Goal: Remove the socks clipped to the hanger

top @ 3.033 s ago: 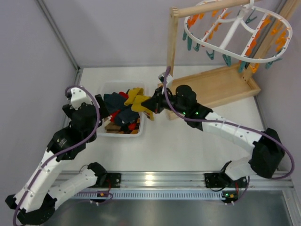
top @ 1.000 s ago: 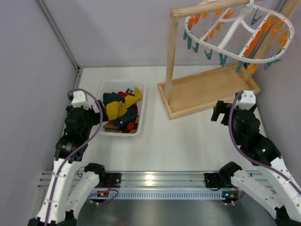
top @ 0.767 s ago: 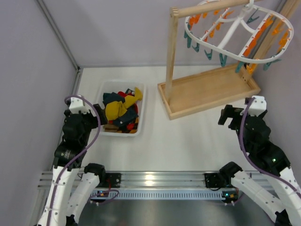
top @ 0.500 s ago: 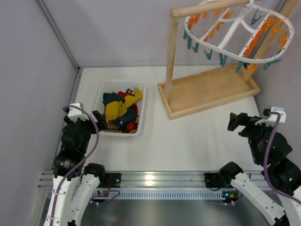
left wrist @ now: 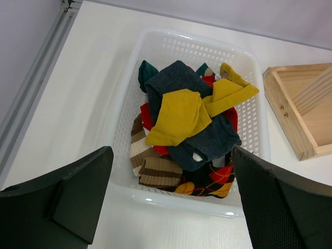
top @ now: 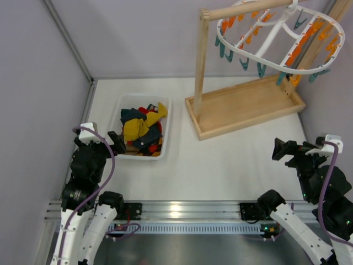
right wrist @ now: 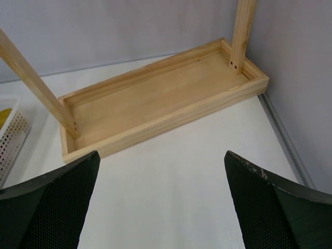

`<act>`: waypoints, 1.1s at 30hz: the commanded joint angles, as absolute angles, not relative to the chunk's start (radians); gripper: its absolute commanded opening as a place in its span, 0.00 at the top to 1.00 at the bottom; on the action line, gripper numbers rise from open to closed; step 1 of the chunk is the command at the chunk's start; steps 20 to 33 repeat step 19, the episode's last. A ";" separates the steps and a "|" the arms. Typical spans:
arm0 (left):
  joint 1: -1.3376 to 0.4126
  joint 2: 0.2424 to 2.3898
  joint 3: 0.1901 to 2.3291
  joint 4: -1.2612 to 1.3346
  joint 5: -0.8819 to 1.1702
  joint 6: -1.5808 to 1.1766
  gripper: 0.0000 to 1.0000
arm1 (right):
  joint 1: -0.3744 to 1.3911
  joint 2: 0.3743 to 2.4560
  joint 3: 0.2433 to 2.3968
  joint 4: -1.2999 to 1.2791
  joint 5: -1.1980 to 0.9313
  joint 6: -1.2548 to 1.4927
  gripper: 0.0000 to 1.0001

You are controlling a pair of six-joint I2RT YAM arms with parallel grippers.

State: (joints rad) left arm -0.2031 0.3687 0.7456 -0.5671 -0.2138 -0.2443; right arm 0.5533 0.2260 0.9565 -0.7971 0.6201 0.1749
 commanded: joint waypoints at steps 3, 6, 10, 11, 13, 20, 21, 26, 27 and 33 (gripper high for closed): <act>-0.216 0.356 0.738 -0.519 -0.273 -0.239 0.01 | 0.545 0.235 0.965 -0.802 0.620 0.158 0.01; -0.218 0.345 0.735 -0.518 -0.281 -0.238 0.01 | 0.546 0.245 0.963 -0.793 0.618 0.152 0.00; -0.221 0.344 0.735 -0.518 -0.285 -0.238 0.01 | 0.546 0.255 0.956 -0.785 0.618 0.147 0.01; -0.221 0.347 0.735 -0.518 -0.284 -0.238 0.01 | 0.548 0.256 0.954 -0.782 0.617 0.146 0.00; -0.222 0.348 0.735 -0.518 -0.282 -0.238 0.01 | 0.546 0.256 0.950 -0.781 0.615 0.150 0.01; -0.224 0.344 0.735 -0.518 -0.285 -0.236 0.01 | 0.548 0.268 0.946 -0.793 0.612 0.161 0.00; -0.224 0.344 0.735 -0.518 -0.285 -0.236 0.01 | 0.548 0.268 0.946 -0.793 0.612 0.161 0.00; -0.224 0.344 0.735 -0.518 -0.285 -0.236 0.01 | 0.548 0.268 0.946 -0.793 0.612 0.161 0.00; -0.224 0.344 0.735 -0.518 -0.285 -0.236 0.01 | 0.548 0.268 0.946 -0.793 0.612 0.161 0.00; -0.224 0.344 0.735 -0.518 -0.285 -0.236 0.01 | 0.548 0.268 0.946 -0.793 0.612 0.161 0.00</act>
